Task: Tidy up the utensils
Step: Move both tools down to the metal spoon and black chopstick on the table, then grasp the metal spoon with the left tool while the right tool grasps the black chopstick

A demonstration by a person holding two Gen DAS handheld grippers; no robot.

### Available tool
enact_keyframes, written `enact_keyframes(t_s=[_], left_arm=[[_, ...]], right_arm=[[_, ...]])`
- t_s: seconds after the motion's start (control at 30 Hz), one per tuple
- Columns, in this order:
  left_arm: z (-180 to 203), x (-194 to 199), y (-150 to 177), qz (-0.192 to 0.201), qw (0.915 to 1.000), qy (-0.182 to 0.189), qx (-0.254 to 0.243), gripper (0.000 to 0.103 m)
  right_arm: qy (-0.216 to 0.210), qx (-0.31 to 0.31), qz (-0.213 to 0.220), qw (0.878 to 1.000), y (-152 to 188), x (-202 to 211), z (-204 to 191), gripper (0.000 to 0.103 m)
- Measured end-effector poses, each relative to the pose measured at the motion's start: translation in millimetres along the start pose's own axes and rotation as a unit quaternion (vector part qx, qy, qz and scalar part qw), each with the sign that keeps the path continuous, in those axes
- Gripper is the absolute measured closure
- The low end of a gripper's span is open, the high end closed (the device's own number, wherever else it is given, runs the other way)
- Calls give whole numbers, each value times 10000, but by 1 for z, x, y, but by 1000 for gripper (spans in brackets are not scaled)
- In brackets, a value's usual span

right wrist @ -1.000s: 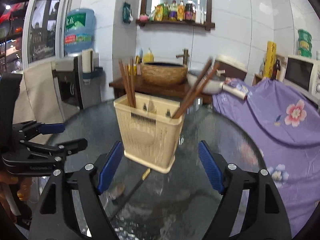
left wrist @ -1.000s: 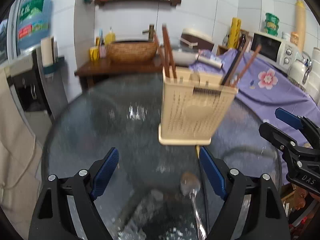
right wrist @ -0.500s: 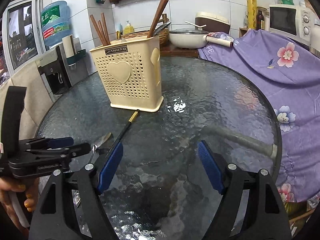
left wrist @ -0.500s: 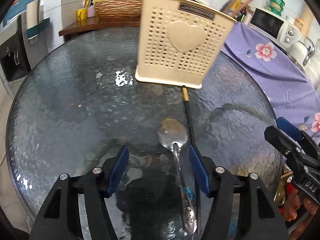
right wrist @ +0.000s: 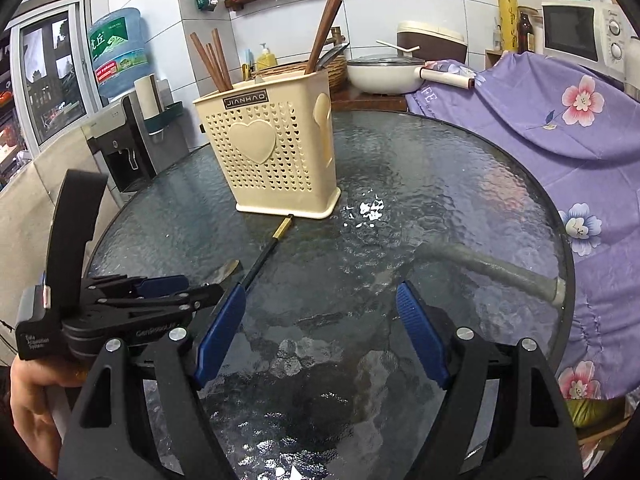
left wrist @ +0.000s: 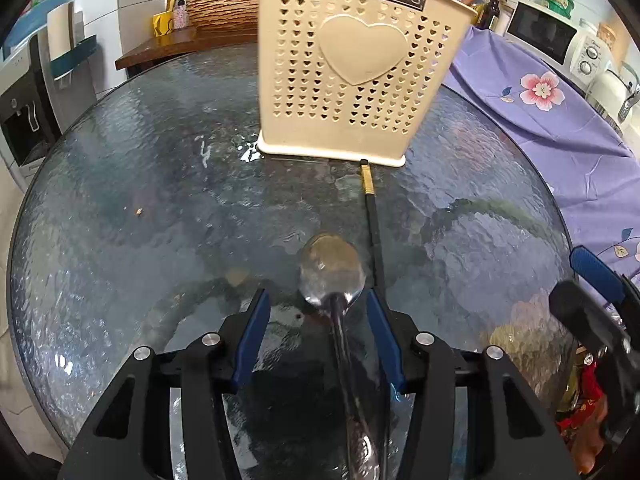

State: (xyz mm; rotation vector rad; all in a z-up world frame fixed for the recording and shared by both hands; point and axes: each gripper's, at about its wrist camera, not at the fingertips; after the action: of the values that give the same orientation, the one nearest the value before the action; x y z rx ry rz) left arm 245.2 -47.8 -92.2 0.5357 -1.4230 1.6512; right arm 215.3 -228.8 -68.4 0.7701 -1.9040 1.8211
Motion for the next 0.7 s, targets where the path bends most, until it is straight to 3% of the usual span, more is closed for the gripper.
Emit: enact_keyframes(t_s=[0.17, 0.3, 0.57, 0.7], left_arm=[[10, -10, -9, 7, 9998, -159, -108, 54], [10, -13, -14, 13, 9994, -317, -133, 67], [6, -8, -7, 17, 9988, -404, -273, 68], [-15, 3, -2, 30, 9990, -441, -120, 68]], right_arm=[[21, -60, -64, 10000, 2, -3, 4, 25], [59, -171, -115, 9998, 5, -4, 9, 25], [48, -182, -256, 9995, 8, -11, 9, 24], [-20, 28, -344, 9994, 3, -19, -5, 24]])
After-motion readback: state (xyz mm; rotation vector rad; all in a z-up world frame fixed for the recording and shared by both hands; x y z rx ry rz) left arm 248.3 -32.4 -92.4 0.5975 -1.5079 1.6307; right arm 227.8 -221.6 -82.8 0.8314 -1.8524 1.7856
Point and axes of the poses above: each gripper's, at about its wrist camera, not at the fingertips, and x roughly against the way its jaws point, z to its right, y to its underside, and after that the axes turned 9 degrees about y, right-handed
